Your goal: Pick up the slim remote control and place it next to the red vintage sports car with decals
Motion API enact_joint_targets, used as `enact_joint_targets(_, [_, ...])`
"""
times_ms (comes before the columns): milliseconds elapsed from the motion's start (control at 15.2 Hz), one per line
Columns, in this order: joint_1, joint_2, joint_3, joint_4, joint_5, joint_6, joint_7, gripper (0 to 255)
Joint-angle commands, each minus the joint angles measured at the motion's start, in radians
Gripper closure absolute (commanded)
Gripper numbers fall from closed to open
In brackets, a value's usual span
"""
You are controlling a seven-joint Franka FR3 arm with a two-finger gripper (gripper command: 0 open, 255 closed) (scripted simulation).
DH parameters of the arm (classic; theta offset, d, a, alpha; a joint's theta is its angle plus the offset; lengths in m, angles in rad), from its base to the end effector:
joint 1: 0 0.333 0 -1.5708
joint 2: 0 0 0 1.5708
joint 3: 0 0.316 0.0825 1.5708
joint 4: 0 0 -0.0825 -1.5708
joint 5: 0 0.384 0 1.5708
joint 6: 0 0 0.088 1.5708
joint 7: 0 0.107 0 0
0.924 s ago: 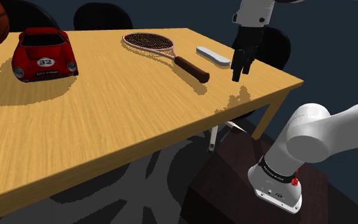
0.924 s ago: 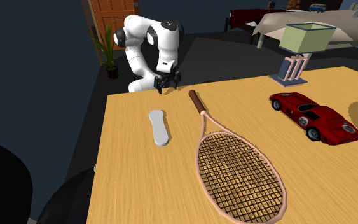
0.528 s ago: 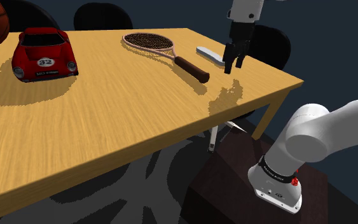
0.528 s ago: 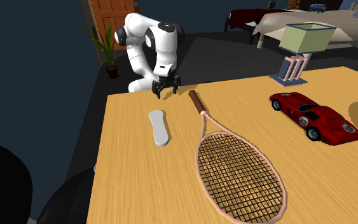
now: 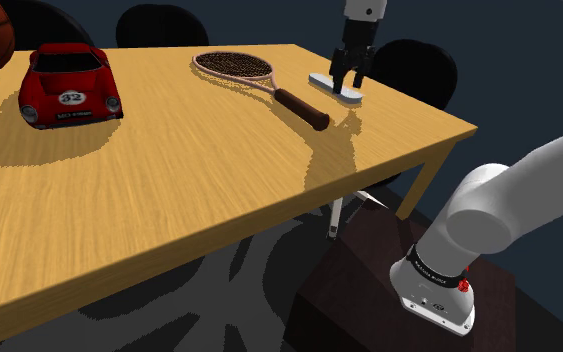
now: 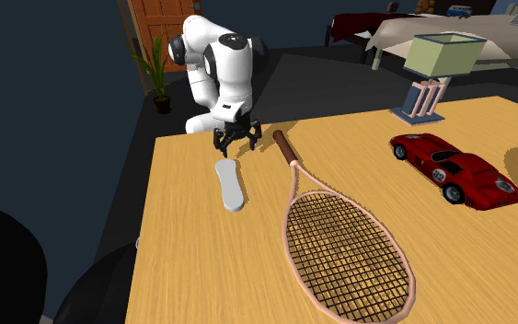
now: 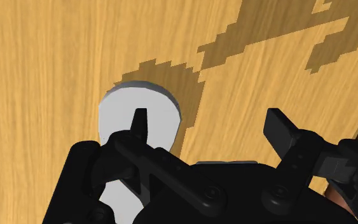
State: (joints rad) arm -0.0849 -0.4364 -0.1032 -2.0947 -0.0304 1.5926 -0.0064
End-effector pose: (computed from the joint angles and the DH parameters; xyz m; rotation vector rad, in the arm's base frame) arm 0.4032 -0.0873 0.5892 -3.1094 0.2632 0.1033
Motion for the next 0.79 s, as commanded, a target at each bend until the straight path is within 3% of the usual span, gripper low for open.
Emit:
enact_joint_targets(0, [-0.014,0.055,-0.024,0.05,-0.005,0.02,-0.014,0])
enact_joint_targets(462, [-0.048,0.255,-0.087,0.265,0.013,0.049,-0.043,0])
enact_joint_targets(726, [-0.049,0.247,-0.087,0.204,0.012,0.104,-0.042,0])
